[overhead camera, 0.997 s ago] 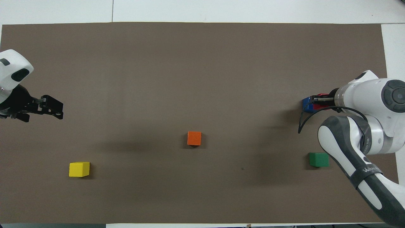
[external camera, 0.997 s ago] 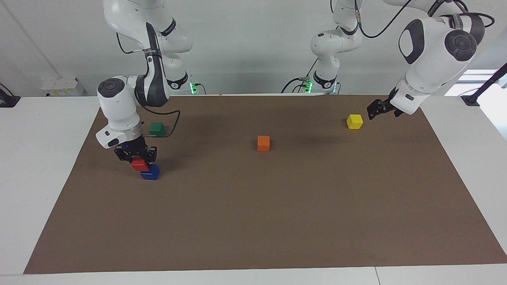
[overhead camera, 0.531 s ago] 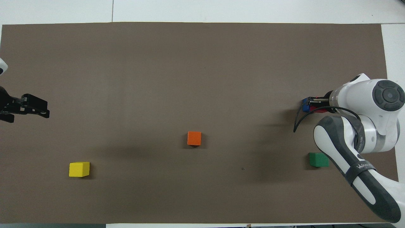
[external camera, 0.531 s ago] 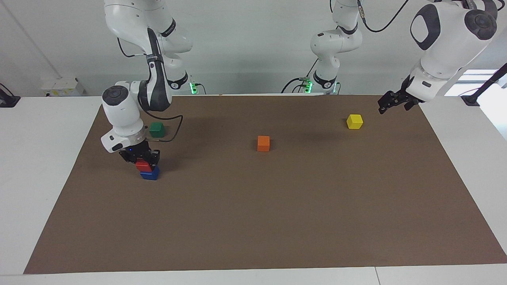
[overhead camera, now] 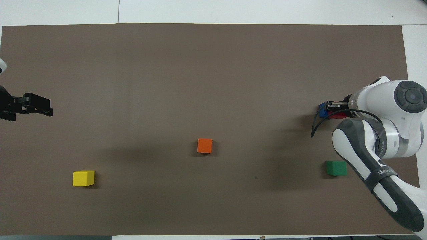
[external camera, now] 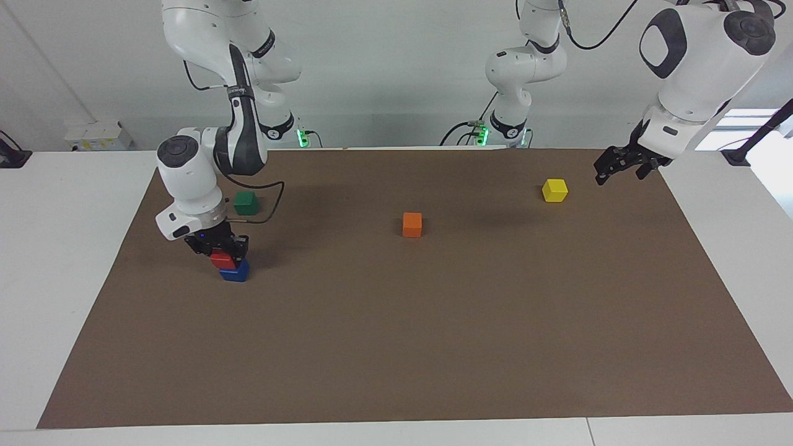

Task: Transfer red block to right arm and stack on blue block
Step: 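Lower the red block onto the blue block with the right gripper, then open the right gripper and lift it off the red block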

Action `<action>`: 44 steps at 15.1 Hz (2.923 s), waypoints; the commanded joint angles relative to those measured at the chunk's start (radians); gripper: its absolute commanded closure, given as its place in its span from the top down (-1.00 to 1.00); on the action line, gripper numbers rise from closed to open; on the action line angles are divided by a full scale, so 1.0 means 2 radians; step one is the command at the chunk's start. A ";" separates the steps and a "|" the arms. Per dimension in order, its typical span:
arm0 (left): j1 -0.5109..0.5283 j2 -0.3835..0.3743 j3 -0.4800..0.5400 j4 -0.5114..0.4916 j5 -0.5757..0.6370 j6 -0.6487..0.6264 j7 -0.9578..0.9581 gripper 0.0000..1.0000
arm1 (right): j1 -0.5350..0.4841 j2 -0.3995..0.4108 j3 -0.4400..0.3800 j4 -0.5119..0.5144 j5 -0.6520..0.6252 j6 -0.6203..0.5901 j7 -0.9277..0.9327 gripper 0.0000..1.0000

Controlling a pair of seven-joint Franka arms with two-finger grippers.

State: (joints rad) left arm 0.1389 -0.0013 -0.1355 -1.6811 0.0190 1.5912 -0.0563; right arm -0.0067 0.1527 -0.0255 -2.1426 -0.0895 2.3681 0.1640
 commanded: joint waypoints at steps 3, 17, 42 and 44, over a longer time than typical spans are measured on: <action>-0.018 0.016 0.010 0.011 -0.006 0.007 0.004 1.00 | -0.002 0.021 0.005 0.053 0.033 -0.043 0.009 -0.74; -0.019 0.032 0.009 0.037 -0.010 -0.003 -0.012 1.00 | -0.001 0.025 0.004 0.049 0.035 -0.019 0.005 -0.98; -0.019 0.029 0.009 0.034 -0.010 -0.005 -0.012 1.00 | 0.000 -0.006 0.020 0.164 0.045 -0.228 0.002 1.00; -0.018 0.026 0.009 0.034 -0.010 -0.005 -0.012 1.00 | 0.000 -0.028 0.020 0.183 0.065 -0.267 -0.002 1.00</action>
State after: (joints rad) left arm 0.1201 0.0561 -0.1349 -1.6268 0.0102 1.5946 -0.0697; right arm -0.0011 0.1318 0.0080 -1.8198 0.0036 1.9075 0.1644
